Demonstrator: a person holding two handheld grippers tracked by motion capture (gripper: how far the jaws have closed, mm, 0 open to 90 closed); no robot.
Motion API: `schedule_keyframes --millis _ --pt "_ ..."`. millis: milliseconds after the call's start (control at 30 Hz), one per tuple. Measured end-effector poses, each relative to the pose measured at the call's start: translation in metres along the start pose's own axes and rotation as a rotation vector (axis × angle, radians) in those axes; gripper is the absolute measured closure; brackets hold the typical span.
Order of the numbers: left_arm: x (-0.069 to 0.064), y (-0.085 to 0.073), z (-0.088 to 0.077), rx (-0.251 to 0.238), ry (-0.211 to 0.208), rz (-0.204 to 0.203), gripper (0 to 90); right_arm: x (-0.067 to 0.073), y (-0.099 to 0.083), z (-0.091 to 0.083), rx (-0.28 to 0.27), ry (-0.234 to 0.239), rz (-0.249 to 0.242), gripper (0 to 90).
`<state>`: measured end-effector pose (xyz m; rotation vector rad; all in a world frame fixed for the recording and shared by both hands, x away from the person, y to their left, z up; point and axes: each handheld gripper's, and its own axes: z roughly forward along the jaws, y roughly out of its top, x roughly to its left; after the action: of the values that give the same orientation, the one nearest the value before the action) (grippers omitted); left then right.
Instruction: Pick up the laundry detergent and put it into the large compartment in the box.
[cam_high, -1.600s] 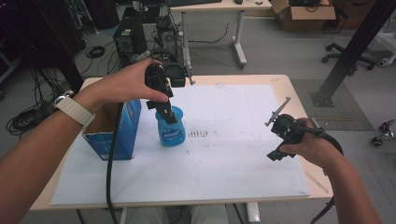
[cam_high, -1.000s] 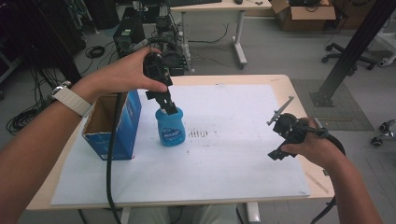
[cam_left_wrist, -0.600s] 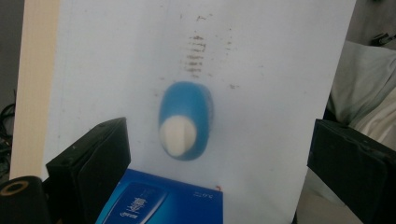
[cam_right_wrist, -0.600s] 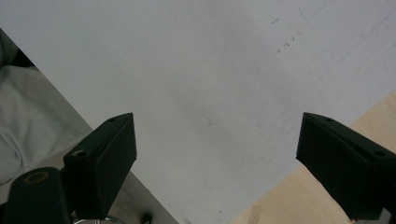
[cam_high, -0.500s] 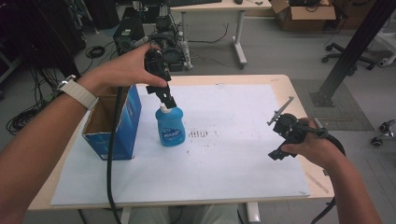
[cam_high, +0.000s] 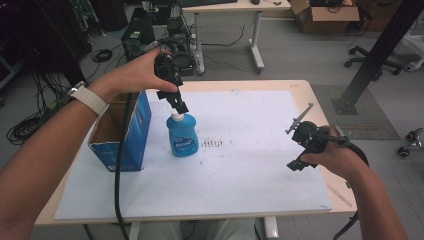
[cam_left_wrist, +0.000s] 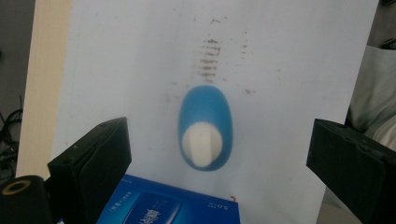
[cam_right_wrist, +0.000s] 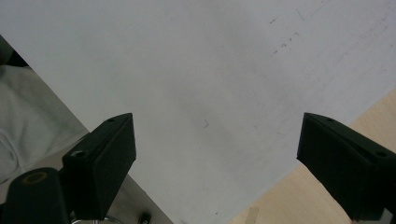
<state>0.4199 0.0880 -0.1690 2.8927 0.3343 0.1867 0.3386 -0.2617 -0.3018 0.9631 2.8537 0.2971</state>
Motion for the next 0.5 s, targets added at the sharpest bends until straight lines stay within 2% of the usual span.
schedule_keyframes --millis 500 --pt "0.008 -0.003 0.025 0.035 -0.015 -0.006 6.8 -0.002 0.001 0.005 0.007 0.008 -0.001 11.5"
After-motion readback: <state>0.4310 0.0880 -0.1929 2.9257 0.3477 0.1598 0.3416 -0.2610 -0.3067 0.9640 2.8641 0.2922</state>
